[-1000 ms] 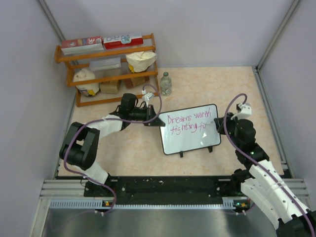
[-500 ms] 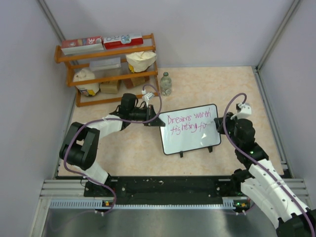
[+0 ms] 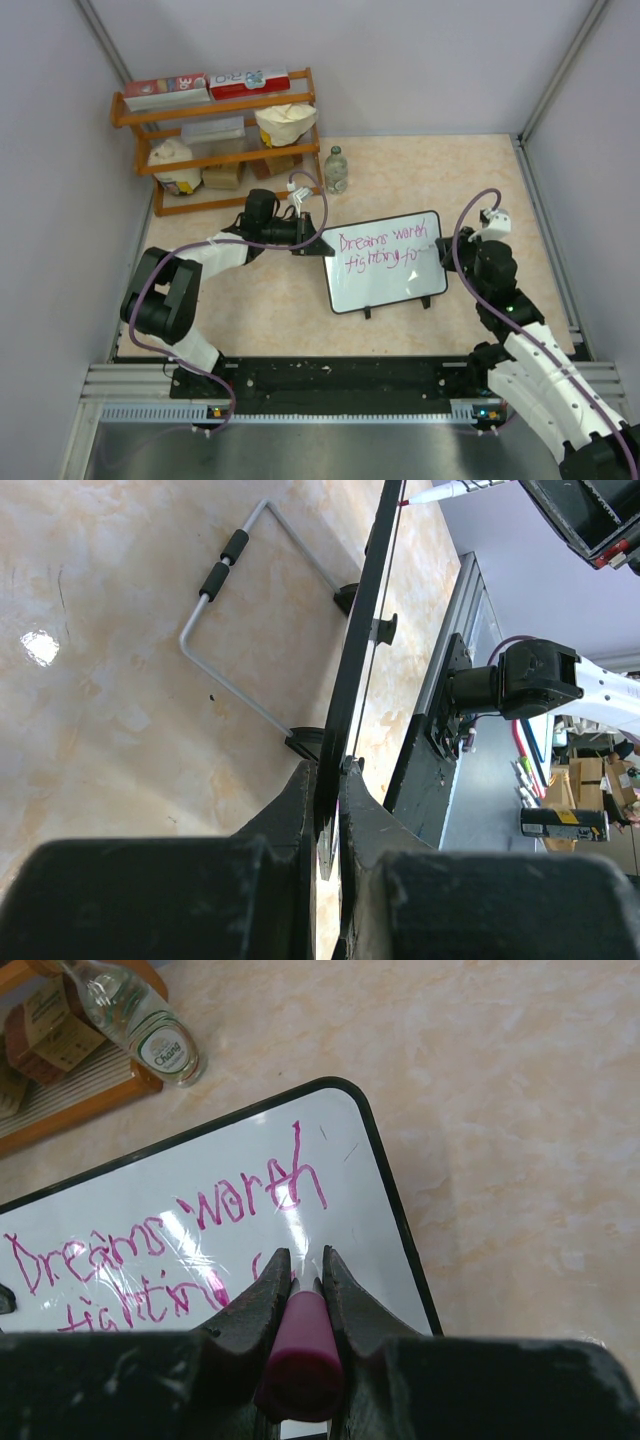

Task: Write a sentence on the whiteboard

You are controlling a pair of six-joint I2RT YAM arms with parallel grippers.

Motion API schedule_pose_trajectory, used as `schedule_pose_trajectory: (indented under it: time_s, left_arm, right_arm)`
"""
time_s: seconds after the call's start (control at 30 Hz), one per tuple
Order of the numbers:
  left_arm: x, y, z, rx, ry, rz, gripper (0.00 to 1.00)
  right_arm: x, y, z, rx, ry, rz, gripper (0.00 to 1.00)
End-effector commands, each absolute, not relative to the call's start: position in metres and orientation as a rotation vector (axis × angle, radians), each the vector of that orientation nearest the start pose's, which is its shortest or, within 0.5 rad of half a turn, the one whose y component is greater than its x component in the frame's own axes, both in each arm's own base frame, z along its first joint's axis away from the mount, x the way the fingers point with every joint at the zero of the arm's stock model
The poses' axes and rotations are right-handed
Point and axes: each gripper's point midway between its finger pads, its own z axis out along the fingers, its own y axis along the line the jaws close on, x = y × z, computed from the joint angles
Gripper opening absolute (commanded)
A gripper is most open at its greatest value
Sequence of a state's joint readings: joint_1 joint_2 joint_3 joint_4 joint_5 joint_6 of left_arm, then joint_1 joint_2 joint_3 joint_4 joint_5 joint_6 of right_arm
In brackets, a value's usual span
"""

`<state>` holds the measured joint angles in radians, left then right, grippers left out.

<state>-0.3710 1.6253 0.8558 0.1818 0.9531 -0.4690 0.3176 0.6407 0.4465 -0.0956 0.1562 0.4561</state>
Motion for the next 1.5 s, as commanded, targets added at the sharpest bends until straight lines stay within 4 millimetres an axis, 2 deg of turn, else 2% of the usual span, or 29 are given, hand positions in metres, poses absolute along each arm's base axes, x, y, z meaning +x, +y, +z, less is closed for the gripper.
schedule_pose_trajectory:
  time_s: [0.0,0.4,0.57,0.9,1.47]
  left_arm:
    - [0.308,-0.267,0.125,0.456,2.188,-1.32,0.0]
    - [0.308,-0.267,0.125,0.455,2.187,-1.321,0.0]
    - [0.307,-0.267,0.125,0.454,2.189,-1.323,0.0]
    - [0.307,-0.267,0.125,0.456,2.189,-1.322,0.0]
    - [0.307,-0.266,0.126,0.457,2.185,-1.32,0.0]
  right_arm:
    - [0.275,0.078,0.172,0.241,1.869,0.376,0.0]
    - [0.261,0.08,0.15,0.239,1.923,0.4,0.0]
    - [0.267,0.076,0.159,0.255,1.893,0.379,0.0]
    - [0.282,0.074,0.189,0.265,1.818,0.362,0.0]
    - [0.285,0.067,0.194,0.278,1.808,0.323,0.0]
